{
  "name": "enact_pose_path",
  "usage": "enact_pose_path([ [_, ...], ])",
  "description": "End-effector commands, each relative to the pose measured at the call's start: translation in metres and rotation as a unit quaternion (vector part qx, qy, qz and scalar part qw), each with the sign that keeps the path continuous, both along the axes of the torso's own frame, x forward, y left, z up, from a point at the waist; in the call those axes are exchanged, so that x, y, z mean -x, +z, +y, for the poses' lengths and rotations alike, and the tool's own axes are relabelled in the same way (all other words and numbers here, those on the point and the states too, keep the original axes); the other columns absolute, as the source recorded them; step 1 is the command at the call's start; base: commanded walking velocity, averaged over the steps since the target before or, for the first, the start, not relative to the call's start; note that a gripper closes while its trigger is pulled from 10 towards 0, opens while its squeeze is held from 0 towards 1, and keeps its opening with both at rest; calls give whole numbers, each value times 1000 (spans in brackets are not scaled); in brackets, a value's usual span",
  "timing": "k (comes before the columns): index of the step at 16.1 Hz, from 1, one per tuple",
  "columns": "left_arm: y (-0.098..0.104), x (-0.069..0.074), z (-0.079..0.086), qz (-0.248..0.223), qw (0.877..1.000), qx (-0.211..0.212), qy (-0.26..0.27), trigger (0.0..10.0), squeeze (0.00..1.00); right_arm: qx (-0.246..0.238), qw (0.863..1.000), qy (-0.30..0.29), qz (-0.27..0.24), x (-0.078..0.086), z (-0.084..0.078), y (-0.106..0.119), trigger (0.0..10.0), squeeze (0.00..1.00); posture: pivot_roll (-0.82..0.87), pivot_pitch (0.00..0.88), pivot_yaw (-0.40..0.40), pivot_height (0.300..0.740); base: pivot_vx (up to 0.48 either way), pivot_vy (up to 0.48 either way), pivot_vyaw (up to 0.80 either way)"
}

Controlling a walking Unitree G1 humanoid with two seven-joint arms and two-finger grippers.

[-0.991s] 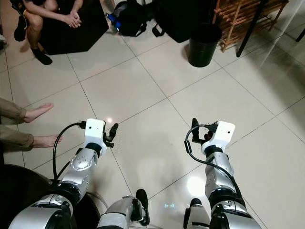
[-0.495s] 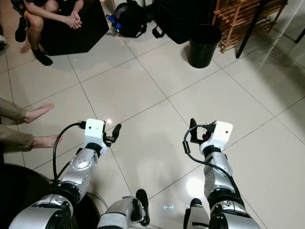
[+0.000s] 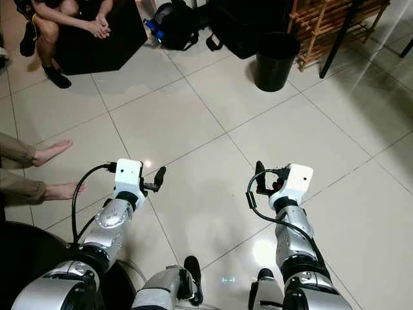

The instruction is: Picking trash to rubbish bin

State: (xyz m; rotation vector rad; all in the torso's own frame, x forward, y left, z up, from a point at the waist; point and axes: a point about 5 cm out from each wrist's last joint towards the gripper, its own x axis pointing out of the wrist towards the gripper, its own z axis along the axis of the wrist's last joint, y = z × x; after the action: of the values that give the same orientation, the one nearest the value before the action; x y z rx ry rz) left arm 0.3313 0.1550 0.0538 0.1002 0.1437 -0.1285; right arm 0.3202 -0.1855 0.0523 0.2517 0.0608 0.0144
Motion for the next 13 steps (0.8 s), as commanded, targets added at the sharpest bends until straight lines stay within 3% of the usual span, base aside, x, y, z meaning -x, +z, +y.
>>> enact_pose_path([
  [1, -8, 5, 0, 17, 1000, 17, 4, 10000, 0, 4, 1000, 14, 3, 1, 5, -1, 10000, 0, 81, 266, 133, 740, 0, 0, 0],
  [6, -5, 4, 1, 7, 999, 27, 23, 10000, 0, 17, 999, 27, 1, -1, 11, 0, 10000, 0, 83, 267, 136, 740, 161, 0, 0],
  [9, 9, 1, 5, -49, 998, 33, 31, 10000, 0, 28, 999, 25, -31, -4, 12, 11, 10000, 0, 88, 268, 137, 740, 311, 0, 0],
  [11, 23, -3, 2, -94, 995, 15, 23, 10000, 0, 54, 996, 27, -65, -7, 17, 22, 10000, 0, 83, 267, 139, 740, 0, 0, 0],
  [13, 30, -6, 1, -111, 993, 10, 25, 10000, 0, 52, 995, 29, -81, -9, 20, 28, 10000, 0, 83, 267, 139, 740, 307, 0, 0],
])
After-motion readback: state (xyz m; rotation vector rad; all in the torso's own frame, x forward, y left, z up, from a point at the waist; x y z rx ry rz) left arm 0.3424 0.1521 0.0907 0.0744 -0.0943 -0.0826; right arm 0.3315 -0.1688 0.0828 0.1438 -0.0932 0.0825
